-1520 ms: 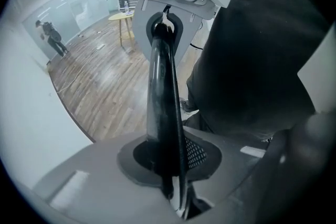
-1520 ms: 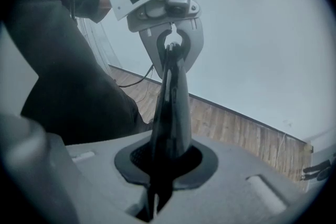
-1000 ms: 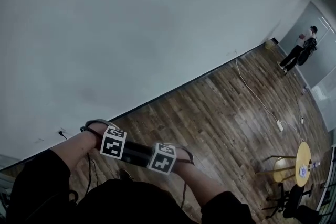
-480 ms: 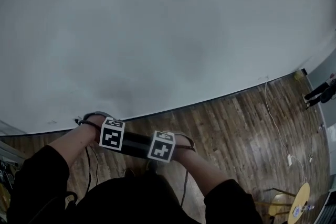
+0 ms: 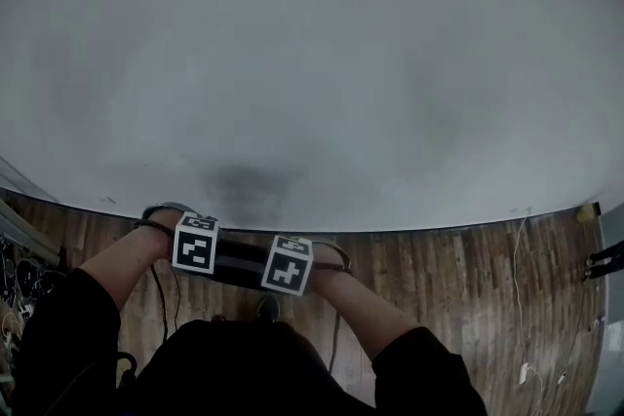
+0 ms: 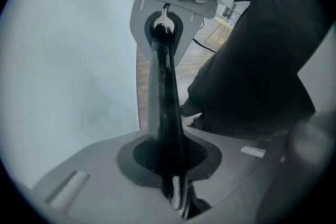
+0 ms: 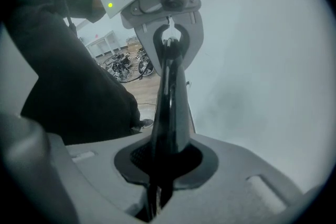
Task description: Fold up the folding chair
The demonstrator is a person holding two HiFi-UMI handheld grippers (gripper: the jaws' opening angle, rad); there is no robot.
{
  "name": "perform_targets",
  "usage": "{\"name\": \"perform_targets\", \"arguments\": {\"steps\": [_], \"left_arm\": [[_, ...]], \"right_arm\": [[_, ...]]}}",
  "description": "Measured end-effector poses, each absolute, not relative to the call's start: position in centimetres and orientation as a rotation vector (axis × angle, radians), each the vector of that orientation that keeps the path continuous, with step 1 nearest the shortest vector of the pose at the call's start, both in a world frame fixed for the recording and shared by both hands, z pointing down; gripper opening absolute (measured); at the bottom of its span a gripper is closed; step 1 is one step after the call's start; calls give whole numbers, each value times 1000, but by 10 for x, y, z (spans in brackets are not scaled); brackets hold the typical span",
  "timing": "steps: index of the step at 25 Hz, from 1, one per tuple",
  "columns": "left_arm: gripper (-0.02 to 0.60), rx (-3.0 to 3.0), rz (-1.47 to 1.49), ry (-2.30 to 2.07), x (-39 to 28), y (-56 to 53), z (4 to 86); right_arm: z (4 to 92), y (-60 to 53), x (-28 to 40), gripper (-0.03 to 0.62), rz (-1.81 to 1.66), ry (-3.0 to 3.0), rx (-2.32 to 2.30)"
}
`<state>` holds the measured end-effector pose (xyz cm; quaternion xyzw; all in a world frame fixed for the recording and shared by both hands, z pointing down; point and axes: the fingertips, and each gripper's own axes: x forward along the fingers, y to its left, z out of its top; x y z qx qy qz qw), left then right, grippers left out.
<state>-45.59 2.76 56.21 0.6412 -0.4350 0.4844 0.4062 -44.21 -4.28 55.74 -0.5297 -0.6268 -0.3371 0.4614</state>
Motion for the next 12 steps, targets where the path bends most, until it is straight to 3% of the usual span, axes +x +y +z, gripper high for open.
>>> {"name": "perform_targets", "arguments": {"steps": [12], "left_arm": [[57,1491,1156,-1208,-493,28,570]], "right_arm": [[564,-45,-489,52,-925,-1480,-1388]]}}
